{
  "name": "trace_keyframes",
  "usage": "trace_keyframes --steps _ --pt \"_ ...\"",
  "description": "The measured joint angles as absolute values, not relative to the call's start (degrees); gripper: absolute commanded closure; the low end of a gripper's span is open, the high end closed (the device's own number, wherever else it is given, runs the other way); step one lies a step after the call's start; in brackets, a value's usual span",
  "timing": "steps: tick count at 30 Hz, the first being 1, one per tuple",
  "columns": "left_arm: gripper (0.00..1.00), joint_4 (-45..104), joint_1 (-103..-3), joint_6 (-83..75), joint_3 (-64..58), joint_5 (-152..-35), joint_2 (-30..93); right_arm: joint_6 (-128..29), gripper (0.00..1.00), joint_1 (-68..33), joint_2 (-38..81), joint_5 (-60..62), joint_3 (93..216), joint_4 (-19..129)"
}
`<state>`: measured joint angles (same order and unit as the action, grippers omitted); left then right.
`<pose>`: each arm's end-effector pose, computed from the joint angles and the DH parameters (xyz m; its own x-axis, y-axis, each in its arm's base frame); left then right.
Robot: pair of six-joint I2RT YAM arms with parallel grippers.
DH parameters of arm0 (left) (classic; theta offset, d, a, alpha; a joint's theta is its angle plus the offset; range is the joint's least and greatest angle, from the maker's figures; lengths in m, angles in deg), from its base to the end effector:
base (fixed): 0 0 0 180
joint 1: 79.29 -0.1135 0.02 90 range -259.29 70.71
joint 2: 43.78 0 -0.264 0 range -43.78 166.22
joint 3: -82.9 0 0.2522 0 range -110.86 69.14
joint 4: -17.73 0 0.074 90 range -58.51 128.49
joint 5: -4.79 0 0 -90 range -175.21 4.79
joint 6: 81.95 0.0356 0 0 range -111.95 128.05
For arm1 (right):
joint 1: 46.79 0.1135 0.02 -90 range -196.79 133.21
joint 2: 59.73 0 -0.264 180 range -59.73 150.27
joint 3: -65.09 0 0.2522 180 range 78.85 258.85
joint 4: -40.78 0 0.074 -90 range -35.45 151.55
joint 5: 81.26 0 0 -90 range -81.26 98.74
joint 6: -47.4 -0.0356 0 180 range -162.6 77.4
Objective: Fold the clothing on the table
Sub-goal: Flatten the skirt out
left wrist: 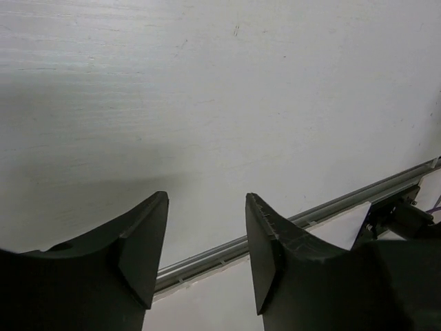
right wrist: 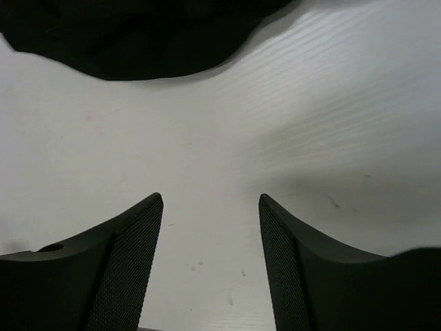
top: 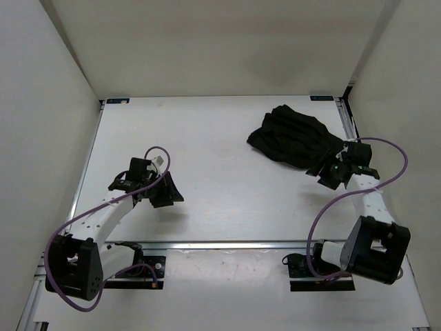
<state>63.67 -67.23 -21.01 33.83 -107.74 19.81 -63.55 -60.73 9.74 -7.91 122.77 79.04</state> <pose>0.1922 -0.0550 0.1937 -0.9272 -0.2607 -0.2690 -0.0831 0.8434 -0.5309 0.2390 -0.0488 0.2263 -0.6762 0.5208 -0.5211 0.3148 0.8437 0.4347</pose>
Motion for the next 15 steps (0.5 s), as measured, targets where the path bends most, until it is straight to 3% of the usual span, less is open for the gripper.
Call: trace_keyframes --steps 15 --pt "0.39 64.04 -67.91 -20.15 33.74 -107.80 20.43 -63.64 0.37 -63.85 35.53 3.50 145.61 79.50"
